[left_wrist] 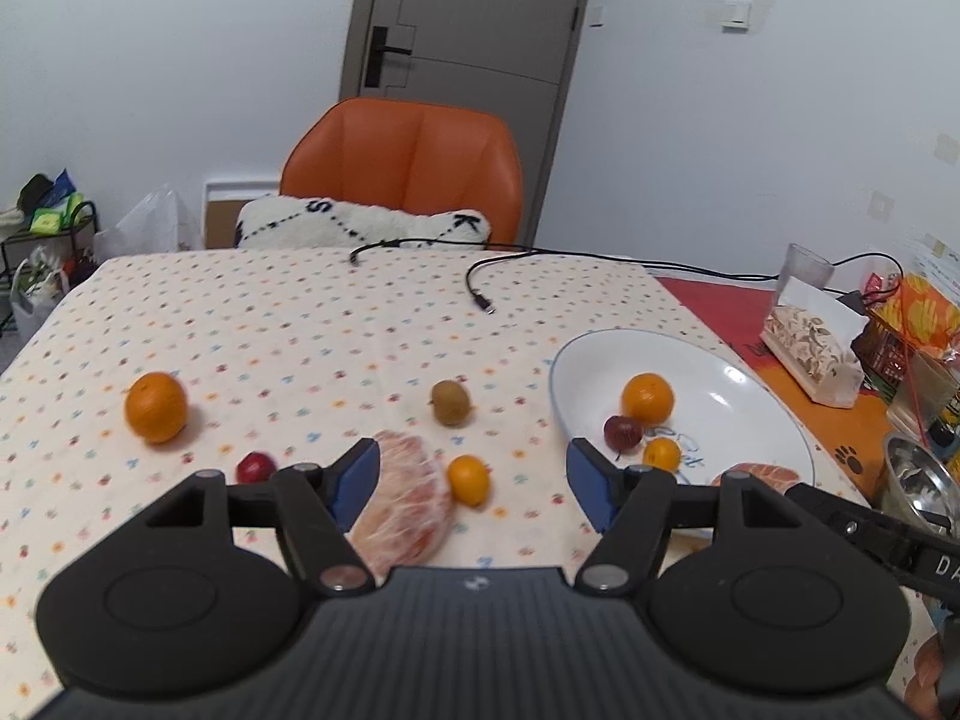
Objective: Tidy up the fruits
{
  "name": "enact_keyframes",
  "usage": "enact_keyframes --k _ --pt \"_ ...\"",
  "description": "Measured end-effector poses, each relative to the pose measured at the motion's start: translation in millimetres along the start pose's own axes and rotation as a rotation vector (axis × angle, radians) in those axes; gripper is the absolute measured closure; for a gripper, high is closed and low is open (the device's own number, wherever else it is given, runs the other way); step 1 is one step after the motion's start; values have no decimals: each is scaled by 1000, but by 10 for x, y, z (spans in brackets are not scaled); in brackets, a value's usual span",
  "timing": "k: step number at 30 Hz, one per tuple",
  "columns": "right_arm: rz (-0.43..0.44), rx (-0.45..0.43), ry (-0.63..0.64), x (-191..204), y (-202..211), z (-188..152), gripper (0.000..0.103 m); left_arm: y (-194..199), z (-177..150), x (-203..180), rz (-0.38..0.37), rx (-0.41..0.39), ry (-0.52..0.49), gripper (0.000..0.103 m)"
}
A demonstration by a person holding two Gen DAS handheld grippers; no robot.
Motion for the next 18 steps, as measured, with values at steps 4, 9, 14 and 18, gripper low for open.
enact_keyframes --k 4,9,14,18 --pt "12 8 15 116 -31 -22 45 50 -33 137 19 3 5 36" --pt "26 18 32 262 -77 -46 41 105 -91 325 45 8 12 24" --pt "47 19 56 418 -119 -78 23 132 -123 509 68 -1 34 20" --pt "62 37 59 516 -181 -117 19 137 -141 651 79 0 59 20"
Point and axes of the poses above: each gripper's, at about its wrist camera, not at the fingertips, and y roughly against the way its jaws point, x to its left, z to its top, the point moved 10 cm from there along -y, roughly the way its jaws point, and after that the axes turned 11 degrees about z, right-handed, at the moved point
